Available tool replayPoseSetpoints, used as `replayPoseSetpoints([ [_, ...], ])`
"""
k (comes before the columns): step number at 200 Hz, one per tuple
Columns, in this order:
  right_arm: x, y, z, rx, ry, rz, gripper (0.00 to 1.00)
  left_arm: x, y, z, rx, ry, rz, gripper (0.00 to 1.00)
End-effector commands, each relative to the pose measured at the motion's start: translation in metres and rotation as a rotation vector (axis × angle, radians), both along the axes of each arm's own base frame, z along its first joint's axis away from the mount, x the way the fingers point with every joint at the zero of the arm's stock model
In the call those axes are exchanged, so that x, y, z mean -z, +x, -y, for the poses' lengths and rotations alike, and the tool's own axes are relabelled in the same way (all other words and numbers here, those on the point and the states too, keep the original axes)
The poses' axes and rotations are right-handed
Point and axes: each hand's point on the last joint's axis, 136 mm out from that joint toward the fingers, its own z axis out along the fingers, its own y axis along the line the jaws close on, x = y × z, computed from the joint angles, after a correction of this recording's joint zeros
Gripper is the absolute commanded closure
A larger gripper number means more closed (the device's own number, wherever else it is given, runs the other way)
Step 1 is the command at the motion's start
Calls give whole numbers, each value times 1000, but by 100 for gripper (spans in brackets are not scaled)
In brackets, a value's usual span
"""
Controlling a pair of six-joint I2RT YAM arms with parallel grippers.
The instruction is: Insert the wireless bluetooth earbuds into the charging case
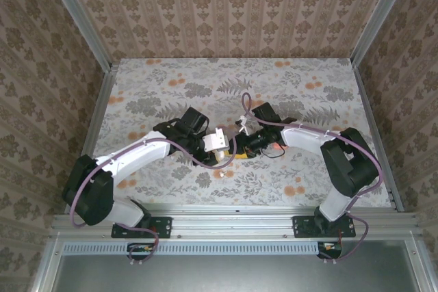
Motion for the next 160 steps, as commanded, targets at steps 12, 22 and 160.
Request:
replayPoseSetpoints([
  [12,-24,-3,1,-24,35,45,48,0,-4,2,24,-10,-4,61],
  [22,-28,-4,1,-25,44,53,48,0,-4,1,23,-10,-5,61],
  [160,-27,-2,-21,-62,99,33,53,-7,-5,4,26,-36,6,61],
])
